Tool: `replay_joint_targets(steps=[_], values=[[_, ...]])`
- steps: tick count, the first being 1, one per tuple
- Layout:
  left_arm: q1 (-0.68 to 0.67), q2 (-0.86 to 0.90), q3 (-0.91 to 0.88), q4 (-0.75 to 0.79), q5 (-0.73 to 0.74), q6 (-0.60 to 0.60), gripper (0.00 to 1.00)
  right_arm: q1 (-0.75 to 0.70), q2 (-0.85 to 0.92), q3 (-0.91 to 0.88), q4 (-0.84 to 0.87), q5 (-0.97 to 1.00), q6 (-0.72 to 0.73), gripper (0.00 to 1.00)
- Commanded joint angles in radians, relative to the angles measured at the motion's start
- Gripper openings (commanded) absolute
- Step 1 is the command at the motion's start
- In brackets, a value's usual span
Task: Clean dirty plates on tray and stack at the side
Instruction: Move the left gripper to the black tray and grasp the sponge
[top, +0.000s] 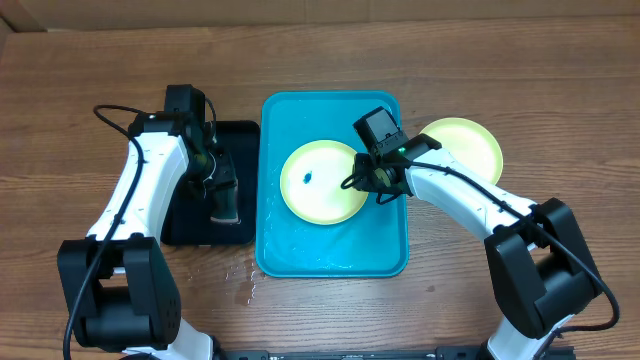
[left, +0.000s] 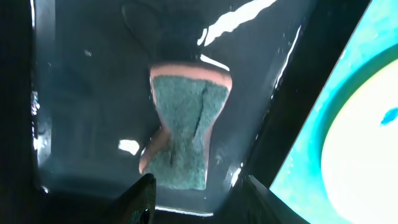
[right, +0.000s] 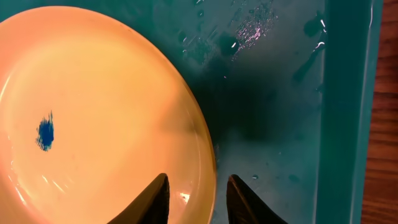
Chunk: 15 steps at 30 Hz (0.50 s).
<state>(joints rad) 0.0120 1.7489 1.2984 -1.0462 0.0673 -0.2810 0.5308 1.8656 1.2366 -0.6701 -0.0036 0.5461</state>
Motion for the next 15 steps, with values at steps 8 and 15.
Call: replay_joint_targets(steps=[8, 15], values=[[-0.021, -0.023, 0.000, -0.041, 0.011, 0.023, 0.46, 0.003, 0.010, -0.004, 0.005, -0.004, -0.004, 0.36], [-0.028, -0.023, -0.040, -0.055, -0.060, 0.024, 0.41, 0.003, 0.010, -0.004, 0.002, 0.003, -0.020, 0.36]])
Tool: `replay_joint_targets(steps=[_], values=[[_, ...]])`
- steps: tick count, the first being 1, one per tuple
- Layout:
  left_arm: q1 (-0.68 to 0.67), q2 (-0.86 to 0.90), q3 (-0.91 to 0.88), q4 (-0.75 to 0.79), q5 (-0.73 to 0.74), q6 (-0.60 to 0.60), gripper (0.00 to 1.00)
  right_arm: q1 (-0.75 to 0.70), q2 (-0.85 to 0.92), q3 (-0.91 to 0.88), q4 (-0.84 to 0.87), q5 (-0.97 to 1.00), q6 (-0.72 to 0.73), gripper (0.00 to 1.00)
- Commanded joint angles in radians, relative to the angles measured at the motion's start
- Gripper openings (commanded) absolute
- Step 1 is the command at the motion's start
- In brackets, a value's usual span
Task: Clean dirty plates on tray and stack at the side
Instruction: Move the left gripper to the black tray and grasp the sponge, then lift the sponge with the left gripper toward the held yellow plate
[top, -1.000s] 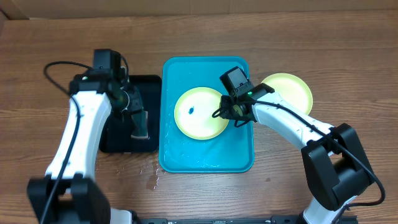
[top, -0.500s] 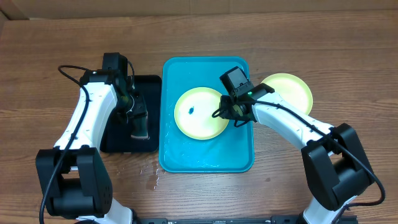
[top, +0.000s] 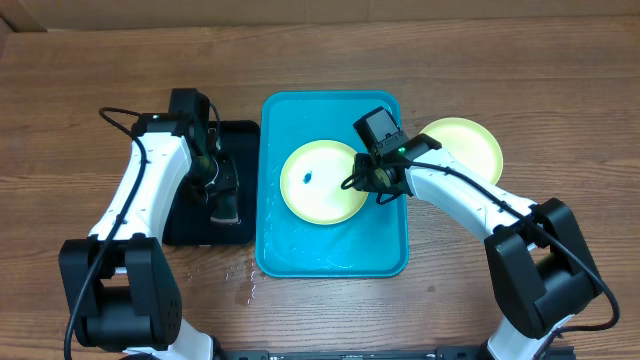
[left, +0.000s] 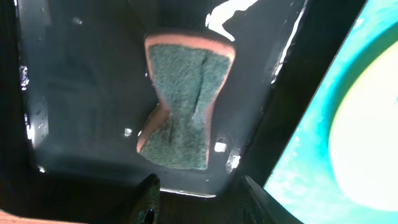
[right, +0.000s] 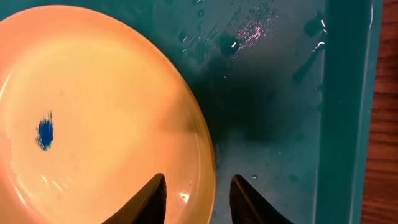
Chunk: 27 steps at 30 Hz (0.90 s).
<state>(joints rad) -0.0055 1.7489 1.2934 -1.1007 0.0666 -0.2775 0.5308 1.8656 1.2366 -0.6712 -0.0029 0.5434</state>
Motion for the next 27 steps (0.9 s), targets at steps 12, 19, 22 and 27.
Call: replay_joint_targets(steps=[12, 19, 22, 27], values=[[-0.011, -0.019, -0.155, 0.185, -0.053, 0.062, 0.29, 0.003, 0.010, -0.004, 0.009, 0.001, -0.019, 0.36], [-0.015, -0.019, -0.165, 0.215, -0.048, 0.096, 0.29, 0.003, 0.010, -0.004, 0.008, 0.001, -0.016, 0.36], [-0.016, -0.019, -0.181, 0.246, -0.048, 0.108, 0.27, 0.003, 0.010, -0.004, 0.008, 0.001, -0.016, 0.36], [-0.017, -0.019, -0.241, 0.321, -0.047, 0.144, 0.25, 0.003, 0.010, -0.004, 0.008, 0.001, -0.016, 0.36]])
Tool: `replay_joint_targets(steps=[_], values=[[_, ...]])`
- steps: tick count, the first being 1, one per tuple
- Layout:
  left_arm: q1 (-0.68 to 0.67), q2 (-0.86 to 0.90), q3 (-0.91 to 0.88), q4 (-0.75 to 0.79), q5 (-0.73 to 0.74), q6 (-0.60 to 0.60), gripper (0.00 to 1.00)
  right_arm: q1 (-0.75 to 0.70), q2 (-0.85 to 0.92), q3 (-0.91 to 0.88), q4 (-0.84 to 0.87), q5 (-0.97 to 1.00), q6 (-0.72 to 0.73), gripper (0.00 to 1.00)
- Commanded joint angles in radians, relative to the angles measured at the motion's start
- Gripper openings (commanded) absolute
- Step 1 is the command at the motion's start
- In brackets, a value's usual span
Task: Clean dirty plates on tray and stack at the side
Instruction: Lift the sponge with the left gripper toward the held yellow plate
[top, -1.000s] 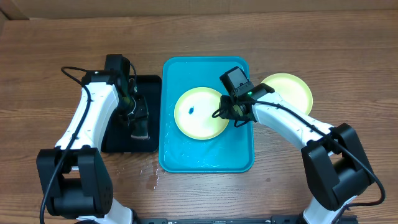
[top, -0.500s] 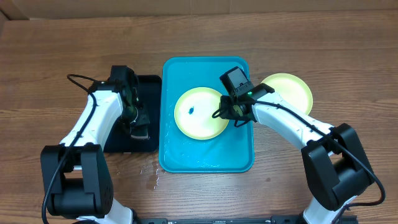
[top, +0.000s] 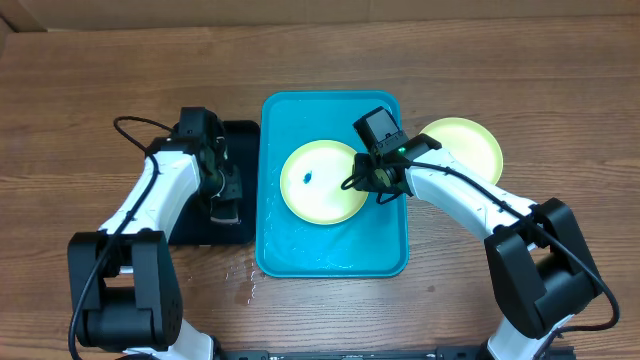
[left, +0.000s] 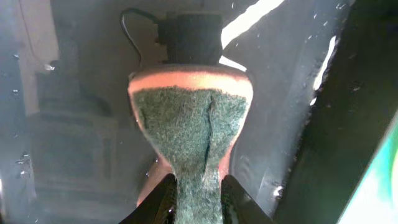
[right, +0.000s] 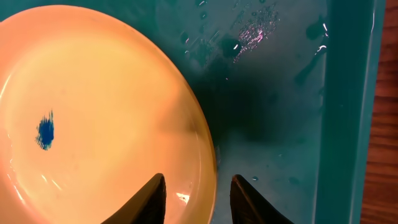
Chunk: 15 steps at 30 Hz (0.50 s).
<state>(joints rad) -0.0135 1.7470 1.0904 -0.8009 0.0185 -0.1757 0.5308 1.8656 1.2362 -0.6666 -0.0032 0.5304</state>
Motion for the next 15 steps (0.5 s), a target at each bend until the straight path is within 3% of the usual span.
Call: replay_joint_targets(steps=[1, 5, 15], values=[[-0.009, -0.017, -0.046, 0.030, 0.001, 0.043, 0.25, 0.003, 0.010, -0.004, 0.003, 0.002, -0.003, 0.36], [-0.008, -0.017, -0.059, 0.040, 0.002, 0.053, 0.16, 0.003, 0.010, -0.004, 0.003, 0.002, -0.003, 0.36], [-0.009, -0.017, -0.093, 0.087, 0.008, 0.053, 0.16, 0.003, 0.010, -0.004, 0.003, 0.002, -0.003, 0.36]])
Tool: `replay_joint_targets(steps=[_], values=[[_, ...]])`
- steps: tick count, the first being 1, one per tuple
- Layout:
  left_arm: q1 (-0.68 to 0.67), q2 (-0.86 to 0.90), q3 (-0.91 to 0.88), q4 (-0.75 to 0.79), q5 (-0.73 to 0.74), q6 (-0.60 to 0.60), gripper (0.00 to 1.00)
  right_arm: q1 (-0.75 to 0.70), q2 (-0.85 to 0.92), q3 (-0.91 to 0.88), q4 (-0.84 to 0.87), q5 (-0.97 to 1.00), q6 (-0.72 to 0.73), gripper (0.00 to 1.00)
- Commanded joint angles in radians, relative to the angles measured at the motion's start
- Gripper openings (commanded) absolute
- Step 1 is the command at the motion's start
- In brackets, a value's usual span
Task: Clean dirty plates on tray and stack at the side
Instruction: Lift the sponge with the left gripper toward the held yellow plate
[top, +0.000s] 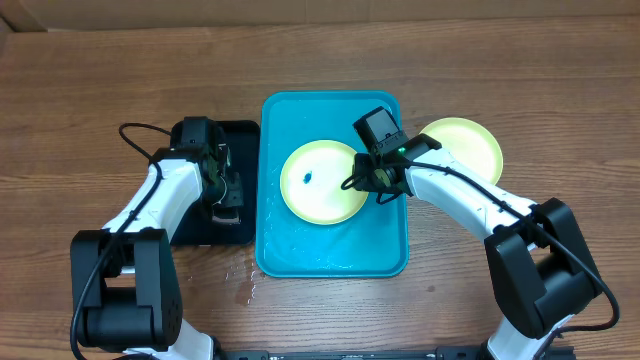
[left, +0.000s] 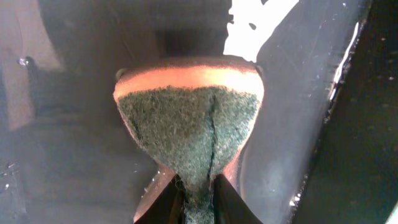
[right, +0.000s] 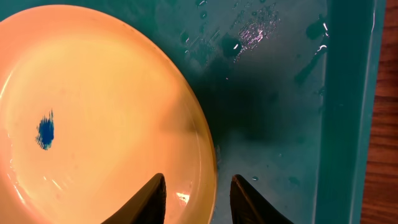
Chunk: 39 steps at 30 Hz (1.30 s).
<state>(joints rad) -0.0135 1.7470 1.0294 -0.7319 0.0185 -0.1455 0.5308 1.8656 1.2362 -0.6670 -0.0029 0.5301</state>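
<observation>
A pale yellow plate (top: 322, 182) with a small blue smear (right: 44, 131) lies in the blue tray (top: 385, 255). My right gripper (right: 198, 200) is open with its jaws on either side of the plate's right rim. A second yellow plate (top: 470, 142) rests on the table right of the tray. In the black basin (top: 185, 225) at the left, my left gripper (left: 196, 202) is shut on the sponge (left: 189, 121), green scouring side up with an orange edge, pinched at its waist.
The black basin holds water and sits against the tray's left wall. Water drops (top: 243, 285) lie on the wooden table by the tray's front left corner. A cardboard edge (top: 320, 12) runs along the back of the table.
My left gripper's jaws, which sat loosely on either side of the sponge, have shut and squeezed its middle. The right gripper and the plate have not moved.
My left gripper was open above the sponge in the black basin at the two oldest moments. It then stood low with its jaws round the sponge, and now they pinch it. All the while my right gripper stayed open at the plate's rim in the tray.
</observation>
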Motion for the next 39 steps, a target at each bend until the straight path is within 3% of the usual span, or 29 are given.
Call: replay_joint_targets(steps=[1, 2, 14, 20, 26, 30, 39], values=[[-0.009, -0.017, -0.036, 0.022, 0.009, 0.023, 0.12, 0.003, 0.010, -0.004, 0.004, 0.001, -0.003, 0.36], [-0.009, -0.017, -0.037, 0.021, 0.010, 0.023, 0.05, 0.003, 0.010, -0.004, 0.004, 0.001, -0.003, 0.35], [0.009, -0.048, 0.102, -0.019, -0.052, 0.068, 0.04, 0.003, 0.010, -0.004, 0.005, -0.021, -0.003, 0.35], [0.001, -0.061, 0.179, -0.026, 0.047, 0.083, 0.04, 0.003, 0.010, -0.004, 0.008, -0.059, 0.002, 0.20], [0.000, -0.060, 0.178, -0.047, 0.049, 0.083, 0.04, 0.003, 0.010, -0.006, 0.007, -0.056, 0.003, 0.21], [0.000, -0.060, 0.178, -0.054, 0.049, 0.083, 0.04, 0.003, 0.011, -0.017, -0.004, 0.001, 0.072, 0.25], [0.000, -0.060, 0.178, -0.054, 0.050, 0.081, 0.04, 0.003, 0.011, -0.040, 0.003, 0.017, 0.153, 0.24]])
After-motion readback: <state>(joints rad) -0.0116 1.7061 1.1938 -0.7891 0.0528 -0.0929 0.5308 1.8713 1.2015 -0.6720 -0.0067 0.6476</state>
